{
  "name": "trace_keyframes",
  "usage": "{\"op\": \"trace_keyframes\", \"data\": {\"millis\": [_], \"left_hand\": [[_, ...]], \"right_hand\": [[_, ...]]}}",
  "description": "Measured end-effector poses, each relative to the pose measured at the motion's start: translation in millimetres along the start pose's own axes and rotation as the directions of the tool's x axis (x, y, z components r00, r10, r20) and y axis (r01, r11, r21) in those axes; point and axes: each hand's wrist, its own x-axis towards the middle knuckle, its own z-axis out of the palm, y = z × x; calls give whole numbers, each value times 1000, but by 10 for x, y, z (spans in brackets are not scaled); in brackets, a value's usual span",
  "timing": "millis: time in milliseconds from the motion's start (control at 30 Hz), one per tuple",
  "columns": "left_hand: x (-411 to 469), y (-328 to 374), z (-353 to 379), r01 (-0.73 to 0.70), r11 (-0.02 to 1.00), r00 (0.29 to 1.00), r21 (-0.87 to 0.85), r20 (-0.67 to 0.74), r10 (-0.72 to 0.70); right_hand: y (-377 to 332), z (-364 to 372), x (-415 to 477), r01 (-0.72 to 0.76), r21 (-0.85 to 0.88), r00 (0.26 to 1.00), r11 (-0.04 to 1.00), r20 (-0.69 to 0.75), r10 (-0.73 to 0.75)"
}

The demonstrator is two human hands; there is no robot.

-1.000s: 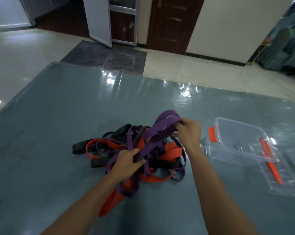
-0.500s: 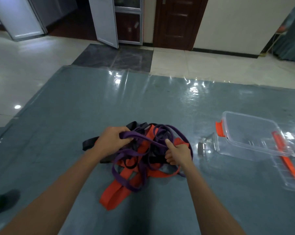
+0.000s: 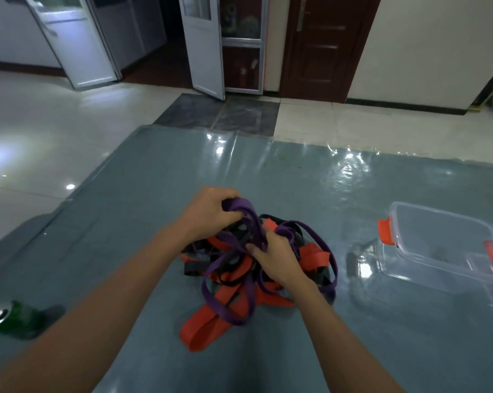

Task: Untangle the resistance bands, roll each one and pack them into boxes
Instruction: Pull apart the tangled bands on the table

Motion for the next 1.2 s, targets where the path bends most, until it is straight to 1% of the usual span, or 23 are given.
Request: {"op": "trace_keyframes", "data": {"millis": [100,167,233,267,333,400,467,533,633,800,867,967,1067,1200], "left_hand": [[-36,56,-74,25,999,999,-27,-34,-26],[-88,-3,-50,66,997,996,-39,-53,-68],[-164,-139,69,126,992,992,-19,-31,-126],[-215,-206,152,148,989,989,-2,-12,-148],[-322,-344,354,176,984,984,30,25,-177],[-439,-452,550,212,976,973,53,75,-216],[-564,-561,726,251,965,961,78,104,-258],[-683,-653,861,287,957,952,41,102,-289],[-776,-739,971,320,947,943,4,97,-319],[-663,-808,826,317,948,948,-18,10,-317],[-555,-753,677,316,943,946,-102,-37,-321],[-345,-576,408,304,910,924,-282,-146,-354],[-144,-334,153,245,901,923,-359,-198,-330],[64,48,-157,150,904,922,-400,-274,-275]], "right_hand": [[-62,-106,10,26,20,989,999,-145,-23],[-143,-282,-5,71,51,966,996,-253,-56],[-210,-485,-19,118,89,938,989,-336,-82],[-237,-578,-30,146,118,930,982,-355,-95],[-289,-721,-77,174,154,929,973,-354,-110],[-327,-799,-143,193,152,926,969,-354,-129],[-344,-853,-206,206,181,915,962,-385,-123],[-313,-903,-244,225,199,905,954,-406,-129],[-217,-959,-262,235,169,889,957,-437,-141],[88,-959,-245,140,149,888,979,-455,-58],[182,-927,-239,116,155,897,981,-440,-36],[261,-828,-216,78,140,926,987,-376,-20],[208,-747,-171,80,153,939,985,-342,-24],[38,-690,-122,96,168,940,981,-341,-34]]}}
